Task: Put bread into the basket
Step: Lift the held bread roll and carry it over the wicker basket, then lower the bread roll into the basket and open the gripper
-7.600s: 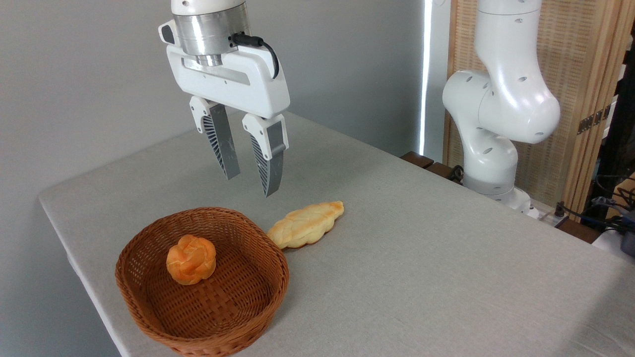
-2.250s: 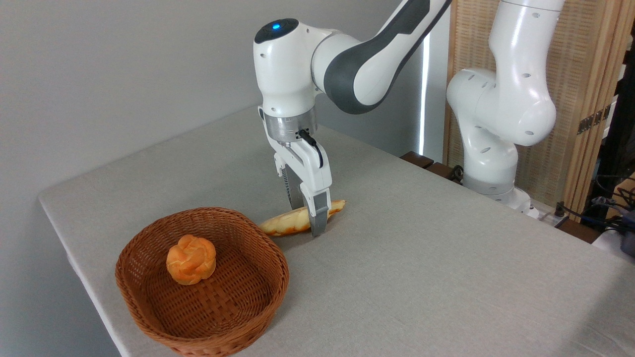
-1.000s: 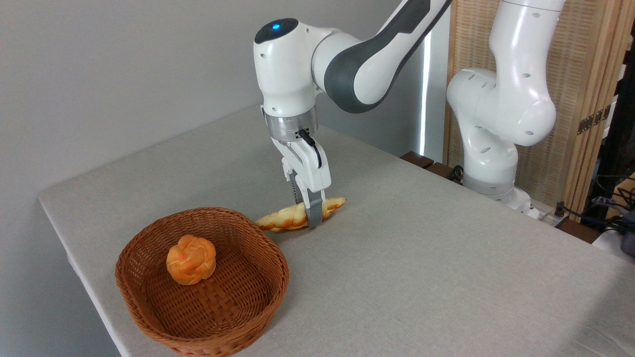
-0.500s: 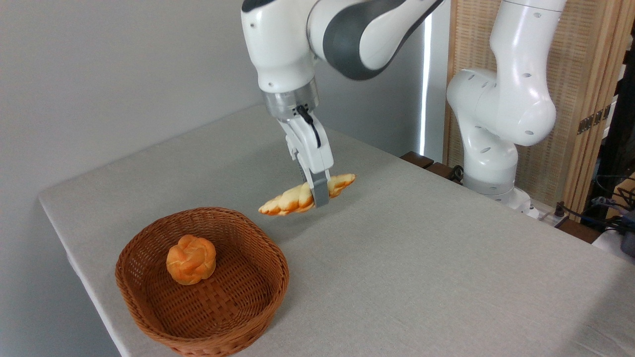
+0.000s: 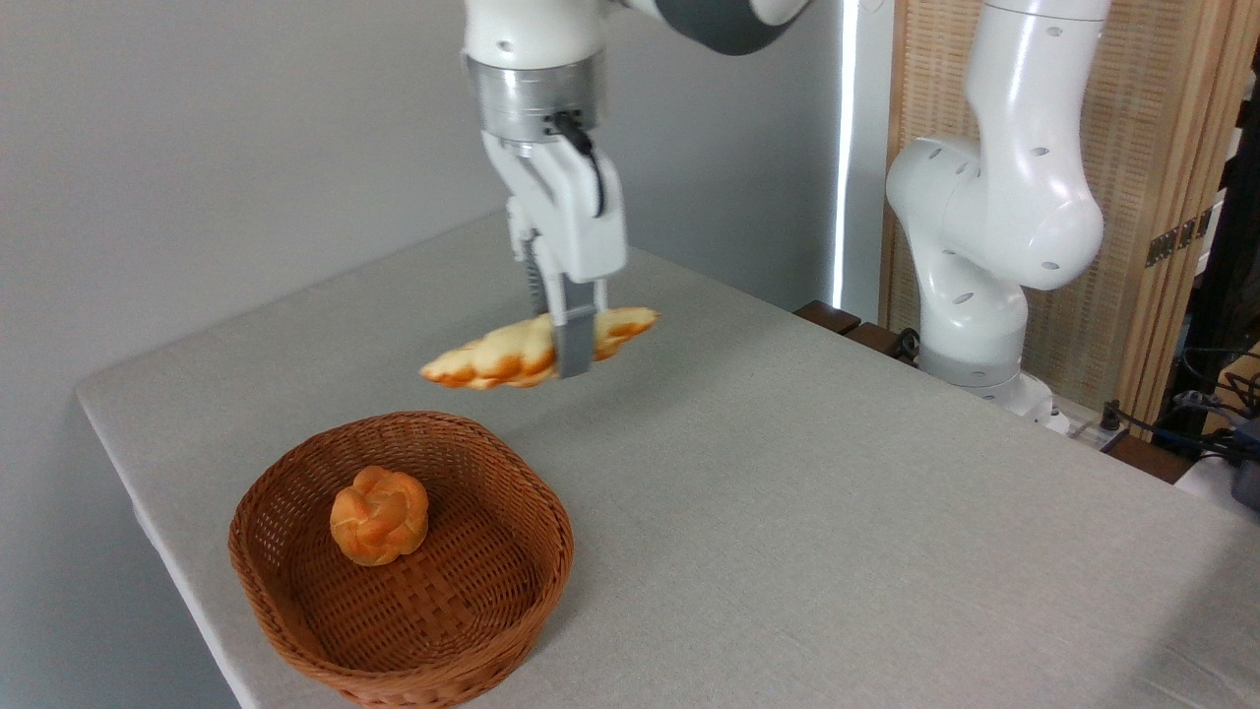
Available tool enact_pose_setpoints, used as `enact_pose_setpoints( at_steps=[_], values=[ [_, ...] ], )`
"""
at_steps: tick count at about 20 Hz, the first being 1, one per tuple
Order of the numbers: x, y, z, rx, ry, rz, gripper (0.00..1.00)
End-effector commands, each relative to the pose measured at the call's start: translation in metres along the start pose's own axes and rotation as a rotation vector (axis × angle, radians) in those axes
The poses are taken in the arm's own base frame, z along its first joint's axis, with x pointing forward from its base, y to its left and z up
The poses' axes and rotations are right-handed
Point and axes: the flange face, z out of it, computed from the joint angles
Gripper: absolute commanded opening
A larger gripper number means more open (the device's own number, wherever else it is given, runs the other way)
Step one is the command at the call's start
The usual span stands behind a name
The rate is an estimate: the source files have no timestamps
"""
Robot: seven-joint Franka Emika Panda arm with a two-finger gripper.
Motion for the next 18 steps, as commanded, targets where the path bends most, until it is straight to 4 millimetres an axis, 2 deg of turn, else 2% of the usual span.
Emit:
enact_pose_setpoints(
  at_steps=[1,4,7,10,11,14,15,18],
  values=[
    [0.031,-0.043,0.0,0.094,0.062,-0.004,0.34],
    [0.041,-0.061,0.013,0.171,0.089,-0.003,0.37],
    [0.044,-0.069,0.024,0.196,0.083,-0.002,0.39],
    [0.041,-0.074,0.029,0.234,0.016,0.028,0.6],
    [0.041,-0.075,0.03,0.241,0.01,0.034,0.73],
    [0.042,-0.077,0.032,0.246,0.011,0.031,0.86],
    [0.042,-0.077,0.032,0.246,0.015,0.025,1.0],
    [0.043,-0.077,0.032,0.245,0.015,0.025,1.0]
  ],
)
